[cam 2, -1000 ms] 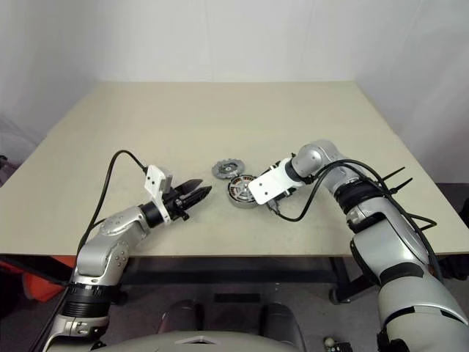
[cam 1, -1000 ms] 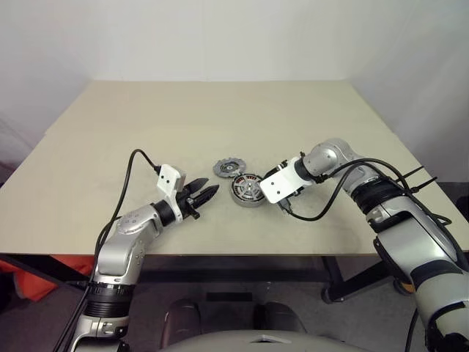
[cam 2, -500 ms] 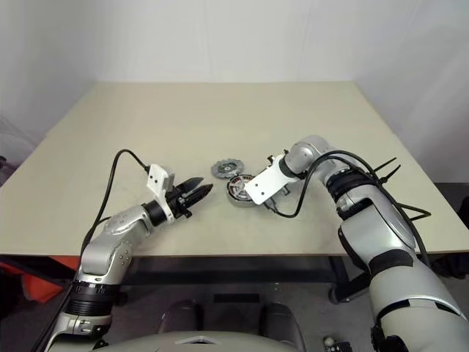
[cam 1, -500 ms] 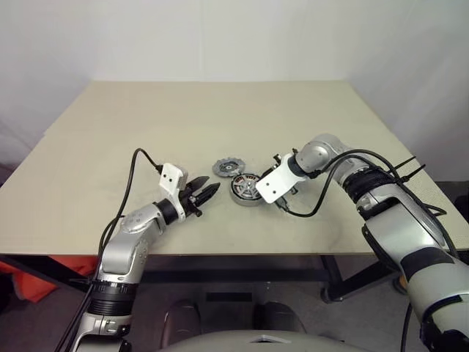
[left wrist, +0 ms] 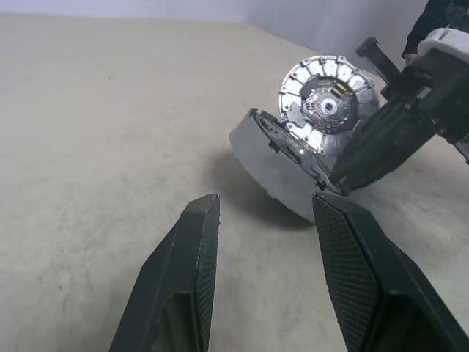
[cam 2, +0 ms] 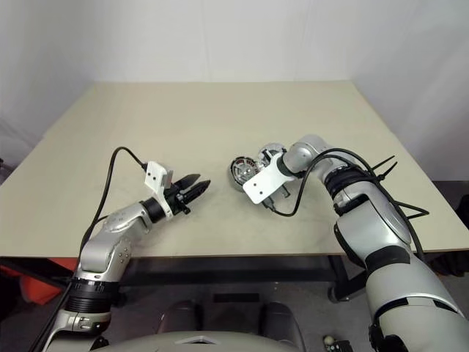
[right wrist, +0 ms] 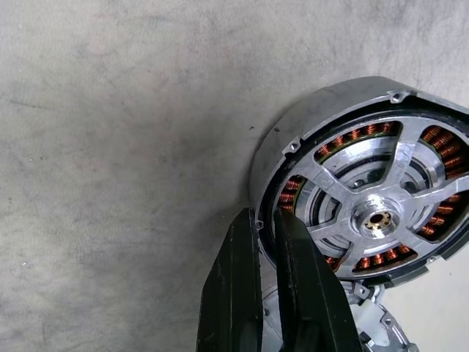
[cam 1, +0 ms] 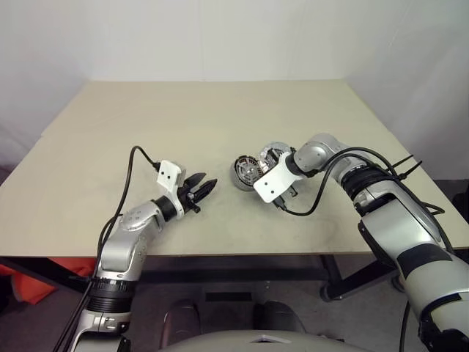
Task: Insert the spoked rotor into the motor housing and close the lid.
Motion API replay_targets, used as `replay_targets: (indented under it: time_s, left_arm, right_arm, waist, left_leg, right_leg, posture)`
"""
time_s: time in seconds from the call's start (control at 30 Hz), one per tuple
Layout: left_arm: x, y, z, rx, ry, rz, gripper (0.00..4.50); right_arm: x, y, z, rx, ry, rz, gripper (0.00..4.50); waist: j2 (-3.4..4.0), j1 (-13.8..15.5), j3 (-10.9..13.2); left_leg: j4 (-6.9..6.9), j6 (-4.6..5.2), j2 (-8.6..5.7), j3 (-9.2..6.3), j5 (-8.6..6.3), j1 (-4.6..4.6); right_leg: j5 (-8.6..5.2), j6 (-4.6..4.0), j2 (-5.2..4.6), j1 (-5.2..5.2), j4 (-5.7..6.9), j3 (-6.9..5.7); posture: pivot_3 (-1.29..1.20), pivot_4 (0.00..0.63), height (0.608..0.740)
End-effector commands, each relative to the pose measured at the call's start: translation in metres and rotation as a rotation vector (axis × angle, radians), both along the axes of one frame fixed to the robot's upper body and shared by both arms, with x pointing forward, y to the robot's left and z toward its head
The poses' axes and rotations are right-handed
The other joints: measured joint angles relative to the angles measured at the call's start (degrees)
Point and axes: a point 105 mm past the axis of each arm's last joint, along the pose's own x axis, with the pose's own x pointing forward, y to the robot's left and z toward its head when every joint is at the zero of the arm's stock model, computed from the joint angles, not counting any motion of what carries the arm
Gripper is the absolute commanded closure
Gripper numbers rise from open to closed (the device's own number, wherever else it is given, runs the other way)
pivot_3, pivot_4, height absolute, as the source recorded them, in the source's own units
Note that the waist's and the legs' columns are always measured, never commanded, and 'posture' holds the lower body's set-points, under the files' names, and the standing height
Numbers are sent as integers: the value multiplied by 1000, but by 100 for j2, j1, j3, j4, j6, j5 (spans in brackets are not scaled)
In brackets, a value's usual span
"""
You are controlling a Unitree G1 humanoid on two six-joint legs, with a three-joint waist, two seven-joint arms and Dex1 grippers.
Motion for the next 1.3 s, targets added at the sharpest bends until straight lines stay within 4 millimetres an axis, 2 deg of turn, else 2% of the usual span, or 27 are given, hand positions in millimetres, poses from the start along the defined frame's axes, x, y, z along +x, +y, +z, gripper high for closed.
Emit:
replay_targets:
  time_s: [0.03,0.23,0.3,0.57,0.7,0.93,1.3]
  left_arm:
    - [4,2,11,-4,-53,7,2373]
    - [3,2,8,2,-52,10,2373]
    - [3,2,7,3,-52,12,2373]
    - [3,4,6,11,-52,17,2373]
    - [3,5,5,16,-52,23,2373]
    - [0,8,2,22,-49,38,2373]
    - [-4,17,1,36,-55,81,2373]
  right_arm:
    - [12,-3,27,29,-68,-27,4484]
    - [6,1,41,174,59,-128,4484]
    - [2,3,45,245,151,-207,4484]
    - [-20,4,40,298,326,-334,4484]
    - [-25,12,41,343,389,-402,4484]
    - [-27,41,46,485,556,-578,4484]
    - [-23,71,38,575,754,-837,4484]
  waist:
    - [0,-6,0]
    - [-1,-13,1]
    - [-1,-16,1]
    - [0,28,1]
    - [0,34,1]
    - [0,54,1]
    - [1,116,1]
  left_leg:
    - [0,0,0,0,0,0]
    - [1,1,1,0,-1,-6]
    - [1,5,1,0,-2,-10]
    - [0,9,4,1,-4,-14]
    - [0,8,4,1,-4,-10]
    - [-1,7,4,0,-4,-9]
    - [-4,-3,4,0,1,-4]
  right_leg:
    - [0,0,0,0,0,0]
    - [0,-1,0,-4,0,0]
    - [0,-1,2,-8,0,-1]
    - [0,-1,2,-12,-1,-2]
    - [0,0,2,-11,0,-1]
    - [0,0,4,-12,1,-1]
    - [0,1,0,-11,1,1]
  posture:
    - [0,0,740]
    - [0,0,740]
    - [0,0,740]
    - [0,0,740]
    - [0,0,740]
    - [0,0,740]
    - [0,0,740]
